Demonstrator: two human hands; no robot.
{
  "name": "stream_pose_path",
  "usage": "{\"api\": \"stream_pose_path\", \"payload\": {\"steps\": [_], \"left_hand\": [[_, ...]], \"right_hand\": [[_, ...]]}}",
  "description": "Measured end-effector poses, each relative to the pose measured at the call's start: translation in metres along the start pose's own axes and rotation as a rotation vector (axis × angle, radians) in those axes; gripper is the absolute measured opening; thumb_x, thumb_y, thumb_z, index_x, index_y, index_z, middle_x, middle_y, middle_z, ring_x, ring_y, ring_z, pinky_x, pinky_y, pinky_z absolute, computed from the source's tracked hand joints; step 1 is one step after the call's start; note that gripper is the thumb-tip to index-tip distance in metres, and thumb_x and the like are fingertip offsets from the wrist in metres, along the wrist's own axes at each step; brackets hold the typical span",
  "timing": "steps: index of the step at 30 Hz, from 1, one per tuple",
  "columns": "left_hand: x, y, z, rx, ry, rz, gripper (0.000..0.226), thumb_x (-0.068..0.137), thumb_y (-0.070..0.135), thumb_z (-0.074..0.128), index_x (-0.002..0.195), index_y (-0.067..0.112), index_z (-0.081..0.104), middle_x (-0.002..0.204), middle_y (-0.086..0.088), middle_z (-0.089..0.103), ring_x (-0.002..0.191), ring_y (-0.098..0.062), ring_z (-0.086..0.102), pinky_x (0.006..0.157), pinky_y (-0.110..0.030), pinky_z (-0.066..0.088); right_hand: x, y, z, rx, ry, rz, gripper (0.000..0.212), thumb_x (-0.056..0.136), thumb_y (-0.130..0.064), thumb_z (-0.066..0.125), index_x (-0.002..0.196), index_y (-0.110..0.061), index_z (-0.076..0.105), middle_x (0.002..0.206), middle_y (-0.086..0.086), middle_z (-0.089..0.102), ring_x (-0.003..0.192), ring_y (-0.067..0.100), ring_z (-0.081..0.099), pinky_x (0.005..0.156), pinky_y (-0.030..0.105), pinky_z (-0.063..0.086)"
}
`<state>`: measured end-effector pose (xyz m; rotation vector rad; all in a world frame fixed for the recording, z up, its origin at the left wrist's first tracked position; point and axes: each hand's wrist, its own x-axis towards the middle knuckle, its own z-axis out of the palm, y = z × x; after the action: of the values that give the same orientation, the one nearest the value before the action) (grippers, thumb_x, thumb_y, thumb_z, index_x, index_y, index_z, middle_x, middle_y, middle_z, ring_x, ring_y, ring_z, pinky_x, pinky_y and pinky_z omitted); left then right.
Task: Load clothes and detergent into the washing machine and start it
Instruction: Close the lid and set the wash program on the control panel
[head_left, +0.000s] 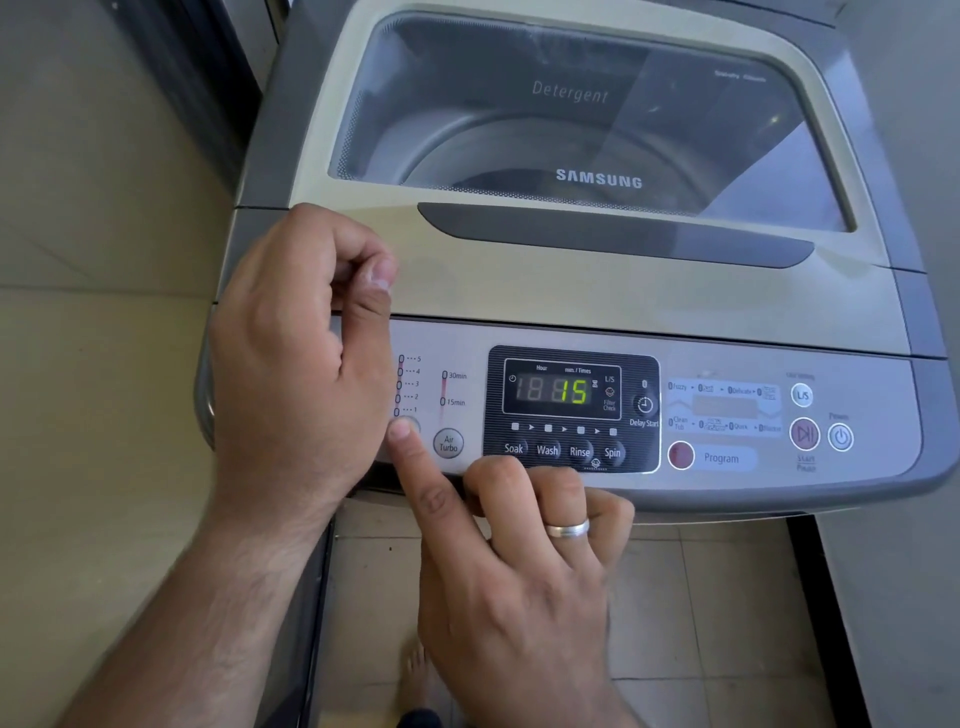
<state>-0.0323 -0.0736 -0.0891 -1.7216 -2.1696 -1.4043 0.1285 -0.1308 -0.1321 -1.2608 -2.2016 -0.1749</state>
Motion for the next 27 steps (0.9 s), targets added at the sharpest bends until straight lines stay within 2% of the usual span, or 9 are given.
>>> {"api": "stream_pose_path", "payload": {"steps": [7,12,16,19,22,27], "left_hand": [[-0.001,0.001,0.000,-0.002,-0.004,-0.020,0.016,0.113,0.006,0.058,0.102,-0.001,0.066,0.095,-0.009,0.072,0.089,-0.032,0.068,0.083,-0.046,0.055],[-0.002,0.001,0.000,-0.006,-0.016,-0.015,0.015,0.113,0.006,0.058,0.102,-0.001,0.066,0.095,-0.008,0.071,0.089,-0.034,0.067,0.083,-0.051,0.056],[-0.002,-0.001,0.000,-0.011,-0.031,-0.013,0.016,0.114,0.008,0.057,0.104,-0.001,0.066,0.096,-0.008,0.071,0.090,-0.036,0.067,0.084,-0.055,0.055],[-0.003,-0.002,0.001,-0.018,-0.040,-0.027,0.016,0.114,0.009,0.057,0.104,0.000,0.065,0.097,-0.008,0.071,0.091,-0.038,0.067,0.086,-0.057,0.055],[-0.004,-0.001,0.001,-0.021,-0.045,-0.034,0.015,0.114,0.009,0.057,0.104,0.000,0.065,0.097,-0.008,0.071,0.091,-0.038,0.067,0.086,-0.058,0.055],[-0.004,-0.003,0.002,-0.038,-0.051,-0.035,0.016,0.114,0.010,0.056,0.105,0.001,0.065,0.098,-0.007,0.070,0.092,-0.038,0.067,0.088,-0.059,0.055]], "right_hand": [[-0.002,0.002,0.001,0.006,0.005,-0.006,0.054,0.098,-0.017,0.053,0.145,-0.039,0.067,0.086,-0.010,0.065,0.072,0.022,0.061,0.069,0.042,0.043],[-0.006,0.013,-0.003,0.080,0.011,-0.023,0.050,0.096,-0.017,0.063,0.143,-0.033,0.070,0.091,-0.004,0.068,0.074,0.024,0.059,0.068,0.041,0.043],[-0.010,0.029,-0.009,0.125,0.035,-0.009,0.047,0.091,-0.013,0.076,0.136,-0.025,0.075,0.092,0.004,0.069,0.074,0.027,0.057,0.067,0.043,0.050],[-0.012,0.048,-0.018,0.130,0.057,0.029,0.037,0.094,-0.027,0.081,0.130,-0.020,0.079,0.092,0.008,0.069,0.077,0.027,0.056,0.069,0.046,0.054],[-0.012,0.069,-0.025,0.092,0.071,0.071,0.045,0.092,-0.043,0.084,0.125,-0.013,0.080,0.090,0.011,0.067,0.074,0.030,0.058,0.078,0.046,0.057],[-0.014,0.083,-0.027,0.050,0.077,0.060,0.050,0.090,-0.044,0.087,0.125,-0.010,0.079,0.089,0.013,0.066,0.070,0.033,0.060,0.090,0.034,0.050]]}}
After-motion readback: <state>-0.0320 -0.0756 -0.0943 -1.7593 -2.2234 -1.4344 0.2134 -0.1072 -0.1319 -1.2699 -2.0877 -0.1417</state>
